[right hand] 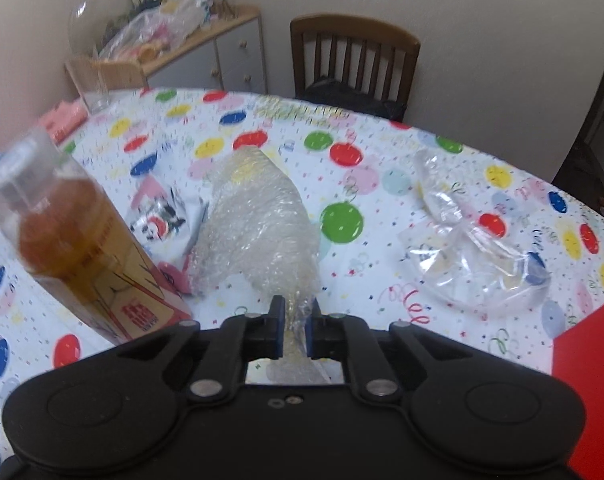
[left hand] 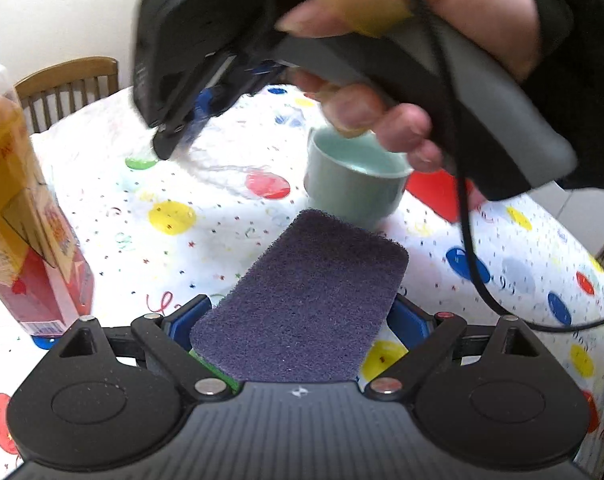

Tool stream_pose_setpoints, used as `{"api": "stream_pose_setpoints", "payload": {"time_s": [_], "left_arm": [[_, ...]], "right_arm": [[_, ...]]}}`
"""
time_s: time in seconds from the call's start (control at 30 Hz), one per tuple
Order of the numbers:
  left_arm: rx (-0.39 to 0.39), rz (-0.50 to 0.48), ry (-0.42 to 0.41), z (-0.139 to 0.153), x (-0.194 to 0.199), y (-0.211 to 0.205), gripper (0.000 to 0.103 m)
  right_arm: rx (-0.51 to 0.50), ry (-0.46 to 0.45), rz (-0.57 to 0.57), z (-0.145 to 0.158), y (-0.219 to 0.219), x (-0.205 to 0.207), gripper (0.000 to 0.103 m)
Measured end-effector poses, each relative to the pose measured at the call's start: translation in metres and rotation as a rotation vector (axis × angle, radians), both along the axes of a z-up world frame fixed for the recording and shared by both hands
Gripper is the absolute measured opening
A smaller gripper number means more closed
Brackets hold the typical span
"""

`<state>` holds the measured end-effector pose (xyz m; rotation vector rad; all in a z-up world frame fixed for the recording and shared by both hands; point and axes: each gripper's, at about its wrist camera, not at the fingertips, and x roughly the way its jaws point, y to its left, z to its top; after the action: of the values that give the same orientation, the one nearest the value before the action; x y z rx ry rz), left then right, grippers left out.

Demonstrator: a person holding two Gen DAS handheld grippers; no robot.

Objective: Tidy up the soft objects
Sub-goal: 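Lift the sponge with the left gripper while the right gripper carries the bubble wrap to the box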

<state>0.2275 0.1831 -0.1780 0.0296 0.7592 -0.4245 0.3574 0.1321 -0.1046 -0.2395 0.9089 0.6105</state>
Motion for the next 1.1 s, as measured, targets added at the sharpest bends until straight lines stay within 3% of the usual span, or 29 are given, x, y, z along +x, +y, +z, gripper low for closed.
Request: {"api": "stream_pose_setpoints", "payload": {"time_s": [0.23, 0.6, 1.1], "left_arm": [[-0.057, 0.092, -0.005, 0.022, -0.003, 0.006, 0.095], [-0.058, 0.169, -0.032, 0.071, -0.015, -0.011, 0.095], [-0.046, 0.242, -0.096, 0.139, -0.015, -0.080, 0.095]], "right_arm": [[0.064, -0.028, -0.030, 0.031, -0.024, -0.010, 0.008], [0.147, -0.071, -0.069, 0.078, -0.079, -0.035, 0.008], [0.247, -0.133, -0.195, 0.115, -0.207, -0.054, 0.008]]}}
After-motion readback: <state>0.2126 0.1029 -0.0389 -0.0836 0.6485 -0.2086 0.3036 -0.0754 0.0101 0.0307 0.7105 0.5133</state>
